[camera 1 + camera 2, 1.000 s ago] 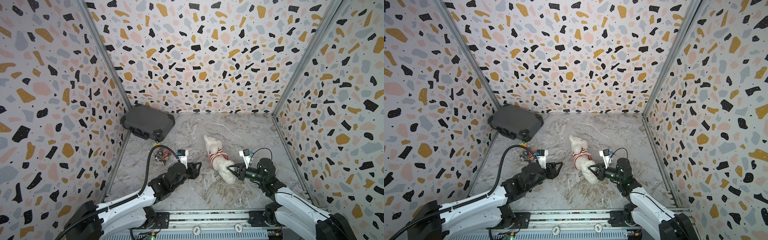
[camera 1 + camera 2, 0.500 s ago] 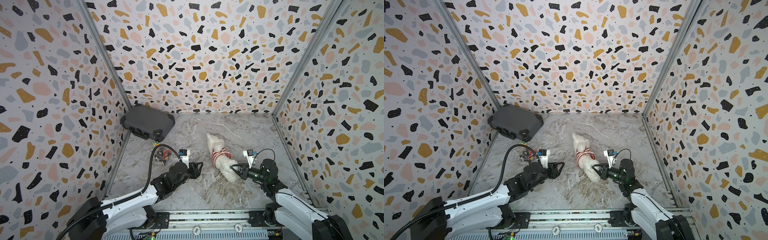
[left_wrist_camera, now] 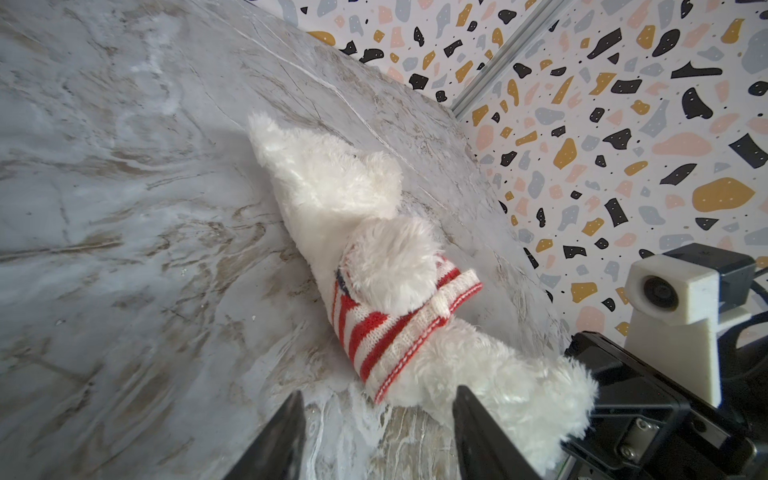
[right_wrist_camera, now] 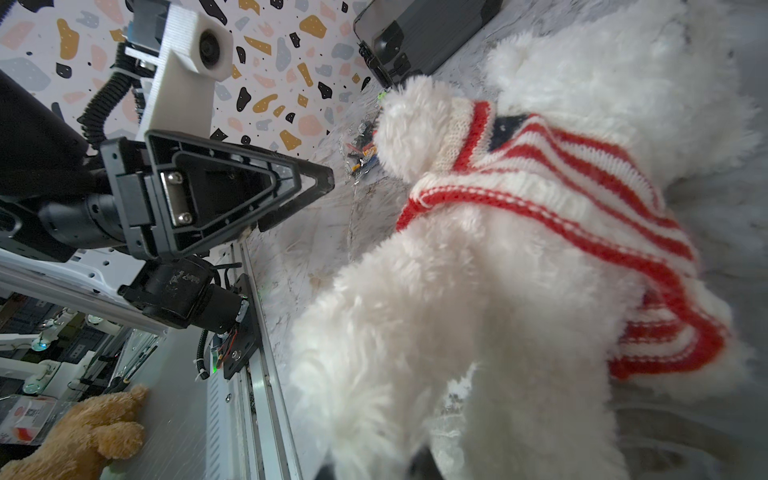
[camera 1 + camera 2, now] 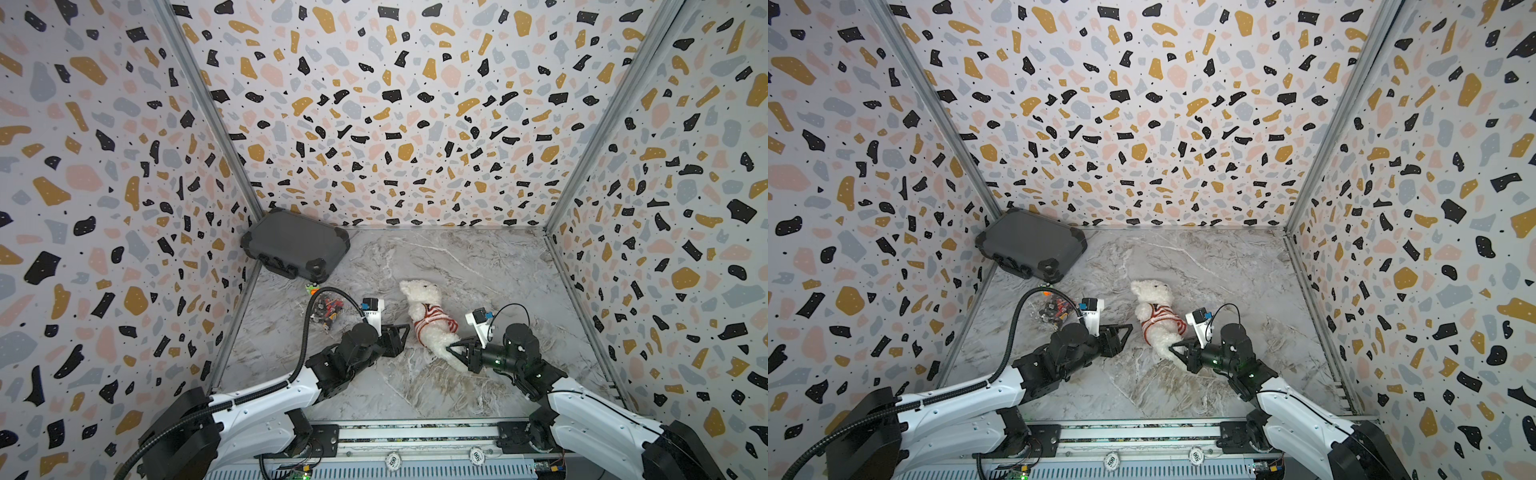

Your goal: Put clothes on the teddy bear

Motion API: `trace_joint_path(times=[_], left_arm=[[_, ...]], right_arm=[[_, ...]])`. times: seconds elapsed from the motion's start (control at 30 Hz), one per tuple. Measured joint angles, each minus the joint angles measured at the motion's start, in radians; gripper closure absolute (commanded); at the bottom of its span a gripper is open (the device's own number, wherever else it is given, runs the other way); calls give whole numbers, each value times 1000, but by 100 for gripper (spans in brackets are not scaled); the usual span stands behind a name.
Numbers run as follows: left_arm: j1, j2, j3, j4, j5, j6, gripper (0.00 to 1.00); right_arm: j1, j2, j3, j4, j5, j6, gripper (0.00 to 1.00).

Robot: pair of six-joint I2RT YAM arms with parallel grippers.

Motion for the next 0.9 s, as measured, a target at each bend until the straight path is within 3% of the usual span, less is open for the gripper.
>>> trace_joint_path(times=[0.43, 0.67, 0.77, 0.9], left_arm=[[-17, 179, 137, 47, -14, 0, 43], [-17, 352, 258, 43, -45, -9, 59], [-17, 374, 258, 43, -46, -23, 62], [-17, 372, 250, 51, -59, -42, 75]], right_arm=[[67, 0, 0, -8, 60, -16, 100], [76, -10, 0, -16, 79, -17, 100], [78, -11, 0, -19, 82, -17, 100], [80, -12, 0, -21, 82, -17, 100]])
